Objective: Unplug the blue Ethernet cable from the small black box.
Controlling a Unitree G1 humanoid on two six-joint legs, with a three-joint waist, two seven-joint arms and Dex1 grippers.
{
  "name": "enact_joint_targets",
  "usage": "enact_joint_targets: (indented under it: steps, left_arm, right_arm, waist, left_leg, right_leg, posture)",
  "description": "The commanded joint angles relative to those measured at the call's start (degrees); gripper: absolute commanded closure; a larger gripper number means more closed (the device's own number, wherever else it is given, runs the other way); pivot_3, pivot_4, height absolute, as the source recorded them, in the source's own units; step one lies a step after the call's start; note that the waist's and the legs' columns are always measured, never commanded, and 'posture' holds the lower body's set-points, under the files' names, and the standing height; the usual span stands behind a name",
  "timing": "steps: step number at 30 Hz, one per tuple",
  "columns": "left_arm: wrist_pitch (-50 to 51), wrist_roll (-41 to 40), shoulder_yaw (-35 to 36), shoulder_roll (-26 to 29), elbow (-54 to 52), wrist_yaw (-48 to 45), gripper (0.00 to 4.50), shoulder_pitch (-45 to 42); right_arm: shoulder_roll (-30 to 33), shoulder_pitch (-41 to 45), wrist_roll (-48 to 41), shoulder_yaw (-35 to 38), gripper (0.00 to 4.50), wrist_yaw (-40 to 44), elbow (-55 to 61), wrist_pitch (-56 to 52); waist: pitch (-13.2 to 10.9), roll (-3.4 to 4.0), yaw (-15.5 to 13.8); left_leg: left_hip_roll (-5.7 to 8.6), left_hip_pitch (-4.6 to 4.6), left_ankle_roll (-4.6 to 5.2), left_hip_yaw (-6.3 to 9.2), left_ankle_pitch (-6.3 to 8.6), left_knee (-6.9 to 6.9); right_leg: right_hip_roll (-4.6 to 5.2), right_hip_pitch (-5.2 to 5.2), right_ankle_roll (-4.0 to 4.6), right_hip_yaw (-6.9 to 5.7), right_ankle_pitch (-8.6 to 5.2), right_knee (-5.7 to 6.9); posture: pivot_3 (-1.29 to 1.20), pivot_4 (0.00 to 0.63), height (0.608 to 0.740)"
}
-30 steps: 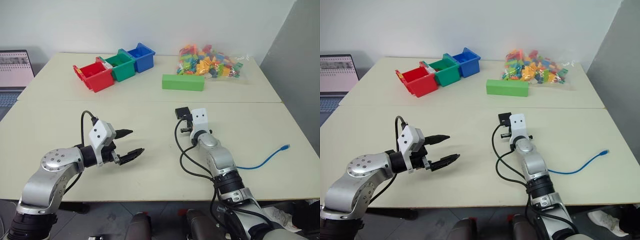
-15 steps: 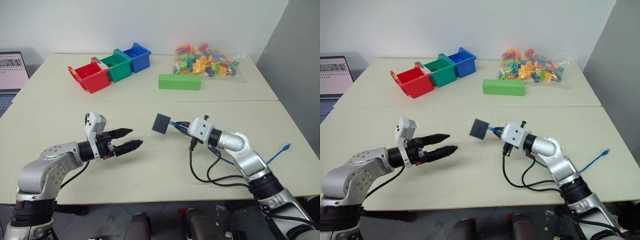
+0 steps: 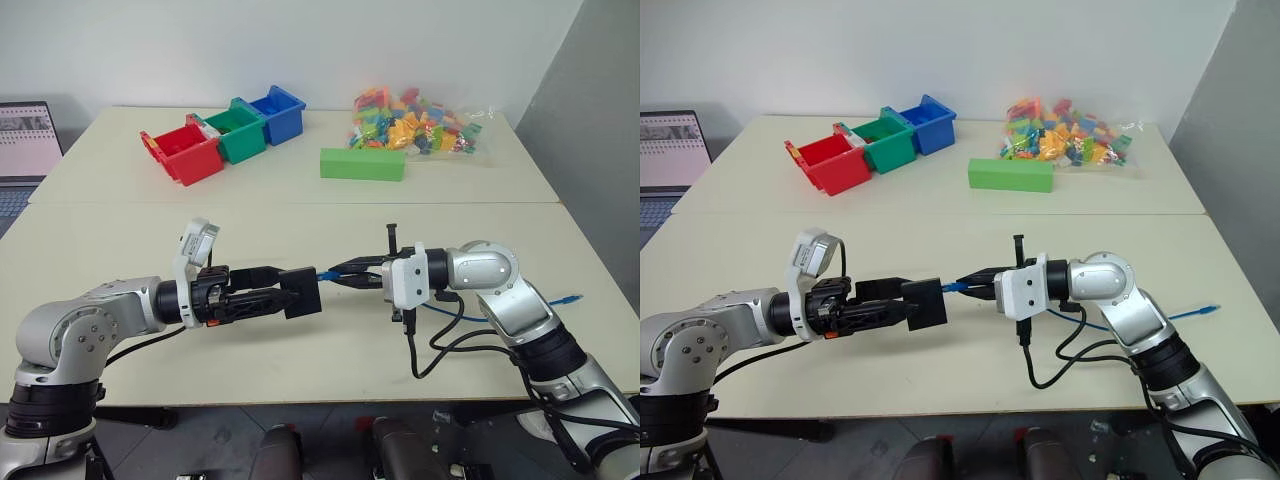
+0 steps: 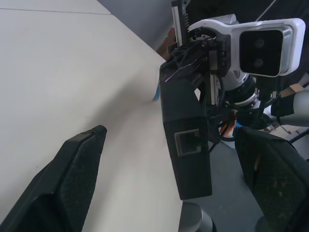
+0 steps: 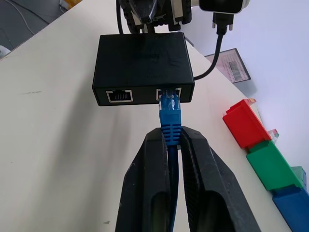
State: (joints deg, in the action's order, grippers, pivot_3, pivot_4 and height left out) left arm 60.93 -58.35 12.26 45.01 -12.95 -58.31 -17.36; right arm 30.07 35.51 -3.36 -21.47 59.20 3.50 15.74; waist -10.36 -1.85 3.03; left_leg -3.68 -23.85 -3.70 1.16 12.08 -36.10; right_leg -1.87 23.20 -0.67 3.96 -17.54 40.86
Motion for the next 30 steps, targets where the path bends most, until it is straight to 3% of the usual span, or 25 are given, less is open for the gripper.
enact_joint_targets:
  steps: [1, 6, 16, 20, 22, 26, 30]
  left_arm:
    - [0.6, -2.3, 1.4, -0.7, -1.5, 1.2, 0.43, -0.5]
    - [0.2, -2.4, 1.0, -1.0, -1.8, 1.7, 1.69, 0.5]
    - [-0.4, -1.7, 0.2, -2.7, -1.7, 3.6, 3.68, 0.7]
    - [-0.7, -1.2, -0.1, -2.8, -1.5, 3.9, 3.73, 0.8]
    - [-0.8, -1.0, -0.3, -2.7, -1.4, 3.9, 3.73, 0.9]
    - [-1.3, -0.4, -0.6, -1.9, -1.5, 3.0, 3.73, 1.5]
    - [-4.8, 2.6, -2.0, -0.5, -1.3, -1.7, 3.73, 2.6]
  right_arm:
    - [-0.3, 1.8, -0.3, 1.5, 4.41, 0.0, 1.9, 0.0]
    - [-0.4, 1.9, -0.5, 1.7, 4.41, 0.0, 2.1, -0.2]
    - [-0.7, 2.2, 0.8, 1.1, 4.41, -0.3, 2.4, 0.1]
    - [-0.4, 1.9, 1.0, 0.7, 4.41, 0.4, 3.2, -1.2]
    - [0.0, 1.8, 1.1, 0.6, 3.71, 1.0, 3.4, -2.0]
    - [1.3, 1.0, -0.4, 0.7, 3.00, 3.2, 5.6, -4.9]
    - [4.1, -0.1, -9.3, 2.3, 2.14, 6.7, 13.8, -20.5]
  waist:
    - [0.0, 0.00, 0.0]
    - [0.0, 0.00, 0.0]
    - [0.0, 0.00, -0.1]
    - [0.0, 0.00, -0.1]
    - [0.0, 0.00, -0.1]
    - [0.0, 0.00, -0.1]
    - [0.0, 0.00, -0.3]
  left_leg:
    - [0.00, 0.00, 0.00, 0.00, 0.00, 0.00]
    - [0.00, 0.00, 0.00, 0.01, 0.00, 0.00]
    - [0.00, 0.00, 0.00, 0.01, 0.00, -0.01]
    - [0.01, 0.00, 0.00, 0.01, 0.00, -0.01]
    - [0.01, -0.01, 0.00, 0.01, 0.00, -0.01]
    - [0.00, -0.01, 0.00, 0.01, 0.00, 0.00]
    - [0.00, -0.01, 0.00, 0.03, 0.00, 0.00]
  right_leg:
    - [0.00, 0.00, 0.00, 0.00, 0.00, 0.00]
    - [0.00, 0.00, 0.01, 0.00, 0.01, 0.00]
    - [0.00, 0.00, 0.01, 0.01, 0.01, 0.00]
    - [0.00, 0.00, 0.01, 0.02, 0.01, 0.00]
    - [0.00, 0.00, 0.01, 0.02, 0.01, 0.00]
    - [0.00, 0.00, 0.01, 0.02, 0.00, 0.00]
    - [0.01, 0.00, 0.03, 0.02, 0.00, -0.01]
  posture:
    - [0.00, 0.150, 0.740]
    - [0.00, 0.150, 0.740]
    - [0.00, 0.150, 0.740]
    - [0.00, 0.150, 0.740]
    - [0.00, 0.150, 0.740]
    - [0.00, 0.150, 0.740]
    - [0.00, 0.150, 0.740]
